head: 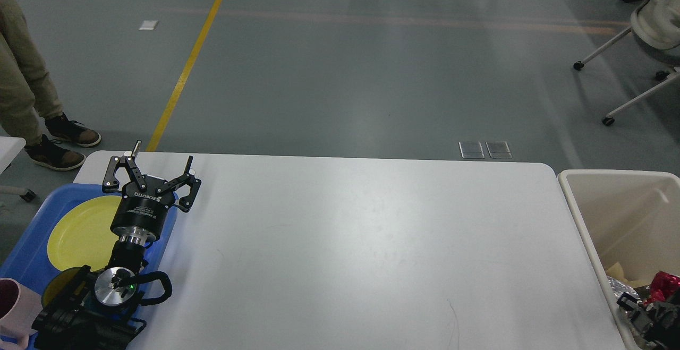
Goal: Tidy desktop
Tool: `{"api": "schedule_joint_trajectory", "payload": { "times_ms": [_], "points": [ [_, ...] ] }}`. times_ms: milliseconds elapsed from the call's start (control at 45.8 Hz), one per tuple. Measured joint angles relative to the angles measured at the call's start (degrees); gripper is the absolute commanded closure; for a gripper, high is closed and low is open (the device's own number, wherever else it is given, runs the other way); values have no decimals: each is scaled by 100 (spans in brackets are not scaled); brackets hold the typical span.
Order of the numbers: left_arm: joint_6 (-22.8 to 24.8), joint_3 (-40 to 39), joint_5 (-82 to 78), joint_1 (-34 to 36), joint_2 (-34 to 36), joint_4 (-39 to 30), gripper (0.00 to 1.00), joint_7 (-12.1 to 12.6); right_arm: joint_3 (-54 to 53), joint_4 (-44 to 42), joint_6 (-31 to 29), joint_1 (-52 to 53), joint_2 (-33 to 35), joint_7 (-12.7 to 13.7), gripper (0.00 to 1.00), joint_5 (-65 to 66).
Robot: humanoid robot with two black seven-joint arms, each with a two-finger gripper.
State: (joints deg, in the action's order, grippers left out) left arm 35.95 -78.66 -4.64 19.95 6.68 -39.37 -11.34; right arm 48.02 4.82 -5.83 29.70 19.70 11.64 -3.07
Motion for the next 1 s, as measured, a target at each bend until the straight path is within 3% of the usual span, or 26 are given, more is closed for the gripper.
{"api": "schedule_joint_trajectory", "payload": {
  "times_ms": [87, 109, 175, 284, 393, 852, 1005],
  "points": [
    [0, 0, 0, 0, 0, 0, 4, 0, -8, -8, 36, -19, -13, 10, 100, -11],
    [0, 0, 0, 0, 0, 0, 4, 0, -10, -8, 44, -19, -13, 10, 94, -13],
    [0, 0, 0, 0, 0, 0, 4, 0, -22, -7, 105, -19, -6, 12, 57, -16],
    [0, 0, 0, 0, 0, 0, 4, 0, -77, -2, 394, -3, 42, 13, 14, -17],
    [0, 0, 0, 0, 0, 0, 4, 0, -82, 2, 604, 14, 77, 13, 1, -18],
    [0, 0, 4, 0, 0, 0, 4, 0, -146, 37, 685, 254, 210, -22, 0, -34],
    [0, 0, 4, 1, 0, 0, 4, 0, -1670, 71, 703, 728, 453, -82, 0, -109]
  ]
}}
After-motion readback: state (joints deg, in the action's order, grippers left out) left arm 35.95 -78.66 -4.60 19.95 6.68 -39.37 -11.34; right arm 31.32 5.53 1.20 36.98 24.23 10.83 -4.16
